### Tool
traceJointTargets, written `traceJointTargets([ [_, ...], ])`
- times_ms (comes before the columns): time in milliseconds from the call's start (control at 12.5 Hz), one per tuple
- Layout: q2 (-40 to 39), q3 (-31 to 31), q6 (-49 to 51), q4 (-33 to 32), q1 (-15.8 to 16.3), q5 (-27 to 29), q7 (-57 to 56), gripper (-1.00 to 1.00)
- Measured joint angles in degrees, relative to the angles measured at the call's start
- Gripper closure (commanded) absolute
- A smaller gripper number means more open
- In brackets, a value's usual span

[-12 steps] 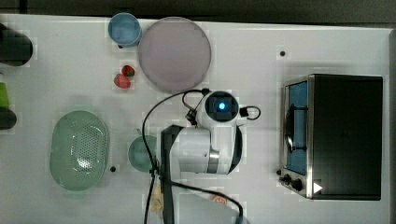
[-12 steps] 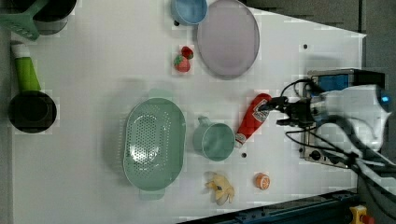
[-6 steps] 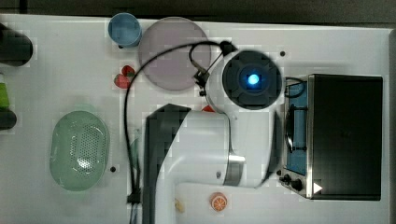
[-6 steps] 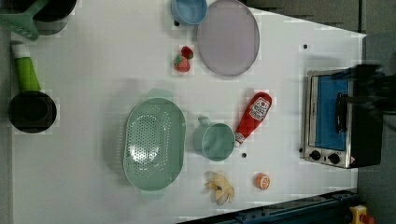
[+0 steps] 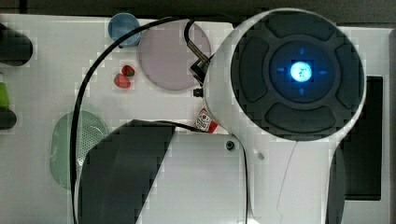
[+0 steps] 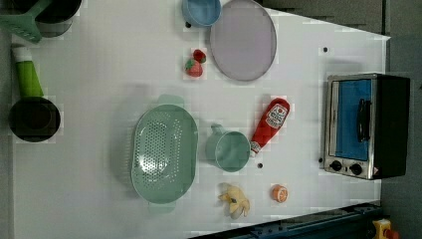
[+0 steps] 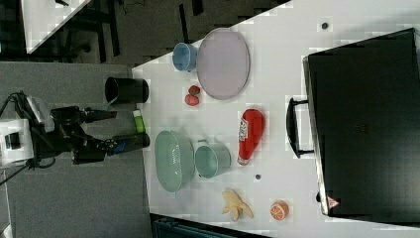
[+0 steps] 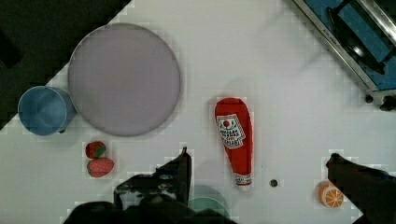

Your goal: Pick ketchup from strainer and place it on the table

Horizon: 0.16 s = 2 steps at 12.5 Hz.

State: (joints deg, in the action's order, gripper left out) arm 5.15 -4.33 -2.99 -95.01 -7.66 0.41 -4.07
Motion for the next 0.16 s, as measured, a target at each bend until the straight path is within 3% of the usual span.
traceJointTargets([
  [160,-0.80,-0.18,1.11,0.00,-0.21,0.41,0.18,-1.00],
])
